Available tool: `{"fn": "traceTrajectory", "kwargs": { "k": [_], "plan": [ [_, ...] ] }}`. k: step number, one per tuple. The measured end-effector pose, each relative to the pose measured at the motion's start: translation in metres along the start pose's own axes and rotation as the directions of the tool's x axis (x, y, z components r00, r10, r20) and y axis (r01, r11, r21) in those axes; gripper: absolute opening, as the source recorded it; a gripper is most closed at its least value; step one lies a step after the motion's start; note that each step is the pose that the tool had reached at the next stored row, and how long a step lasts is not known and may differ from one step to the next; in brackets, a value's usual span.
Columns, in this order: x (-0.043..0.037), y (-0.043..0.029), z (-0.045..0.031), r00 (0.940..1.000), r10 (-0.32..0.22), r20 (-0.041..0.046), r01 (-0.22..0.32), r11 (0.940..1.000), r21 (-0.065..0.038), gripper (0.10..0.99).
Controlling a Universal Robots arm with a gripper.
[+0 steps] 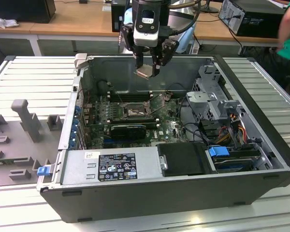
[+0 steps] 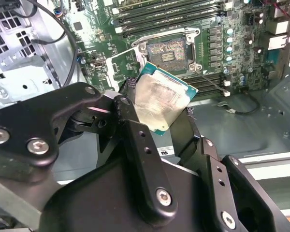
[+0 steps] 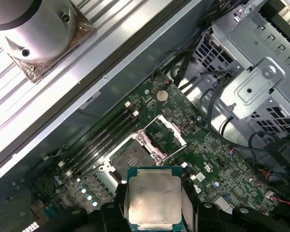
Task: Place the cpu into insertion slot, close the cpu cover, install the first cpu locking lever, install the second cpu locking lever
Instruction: 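Place the cpu into insertion slot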
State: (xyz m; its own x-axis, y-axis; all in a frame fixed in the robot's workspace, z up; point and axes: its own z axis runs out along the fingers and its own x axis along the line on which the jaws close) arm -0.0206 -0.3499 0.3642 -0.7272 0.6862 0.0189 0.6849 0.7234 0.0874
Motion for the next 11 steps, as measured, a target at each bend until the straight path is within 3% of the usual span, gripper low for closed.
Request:
{"fn": "traceTrajectory", "kwargs": {
  "k": [11],
  "plan": [
    [0.0000,0.0000,0.0001,0.9968,0.079,0.0069,-0.079,0.9969,-0.002,0.529]
  ]
}}
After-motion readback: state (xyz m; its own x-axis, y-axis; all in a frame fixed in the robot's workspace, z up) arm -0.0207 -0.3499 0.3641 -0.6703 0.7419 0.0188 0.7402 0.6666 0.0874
